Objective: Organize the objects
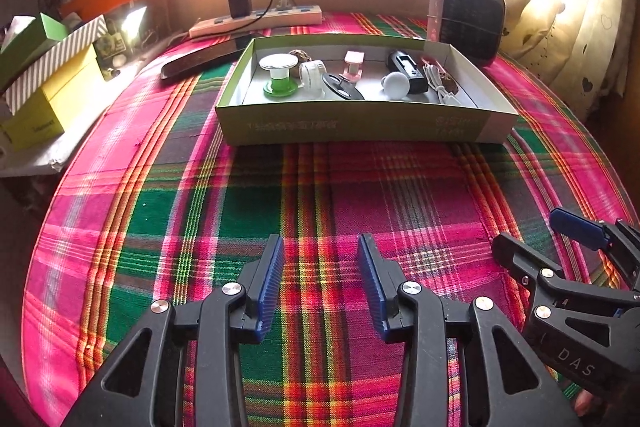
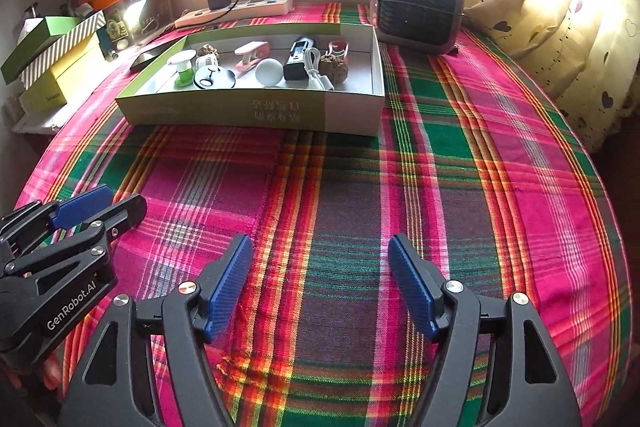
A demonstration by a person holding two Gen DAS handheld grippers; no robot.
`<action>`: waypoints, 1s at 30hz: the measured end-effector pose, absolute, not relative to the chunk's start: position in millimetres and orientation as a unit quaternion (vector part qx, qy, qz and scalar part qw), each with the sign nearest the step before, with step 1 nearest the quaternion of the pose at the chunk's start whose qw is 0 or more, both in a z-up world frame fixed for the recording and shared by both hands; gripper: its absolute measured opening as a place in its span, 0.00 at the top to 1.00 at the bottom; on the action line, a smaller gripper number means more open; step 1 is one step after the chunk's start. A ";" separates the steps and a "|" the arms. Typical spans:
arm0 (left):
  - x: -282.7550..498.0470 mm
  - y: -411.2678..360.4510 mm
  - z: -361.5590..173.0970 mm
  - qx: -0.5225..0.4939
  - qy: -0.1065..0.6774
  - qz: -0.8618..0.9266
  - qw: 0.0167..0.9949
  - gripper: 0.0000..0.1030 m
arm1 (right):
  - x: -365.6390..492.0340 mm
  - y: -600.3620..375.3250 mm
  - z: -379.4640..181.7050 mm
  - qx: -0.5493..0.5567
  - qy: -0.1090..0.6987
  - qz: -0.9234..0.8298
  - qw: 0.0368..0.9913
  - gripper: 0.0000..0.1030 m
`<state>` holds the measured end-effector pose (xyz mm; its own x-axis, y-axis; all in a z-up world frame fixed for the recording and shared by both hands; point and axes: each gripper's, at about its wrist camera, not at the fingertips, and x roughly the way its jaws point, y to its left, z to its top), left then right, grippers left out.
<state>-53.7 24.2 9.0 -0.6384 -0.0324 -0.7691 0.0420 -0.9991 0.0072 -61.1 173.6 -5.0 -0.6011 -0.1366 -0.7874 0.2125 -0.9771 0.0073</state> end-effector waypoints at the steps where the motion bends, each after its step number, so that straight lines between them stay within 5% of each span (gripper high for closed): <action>1: -53.5 24.3 9.0 0.425 0.005 -0.905 0.021 0.64 | -61.2 174.2 -5.1 0.436 0.043 -0.894 0.097 0.29; 30: -53.7 24.7 7.9 0.425 0.010 -0.905 0.008 0.55 | -62.4 173.4 -6.4 0.439 0.045 -0.892 0.100 0.22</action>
<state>-53.7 24.7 7.9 -0.6378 -0.0061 -0.7702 0.0225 -0.9997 -0.0107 -62.4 173.4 -6.4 -0.5953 -0.1377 -0.7916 0.2174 -0.9761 0.0063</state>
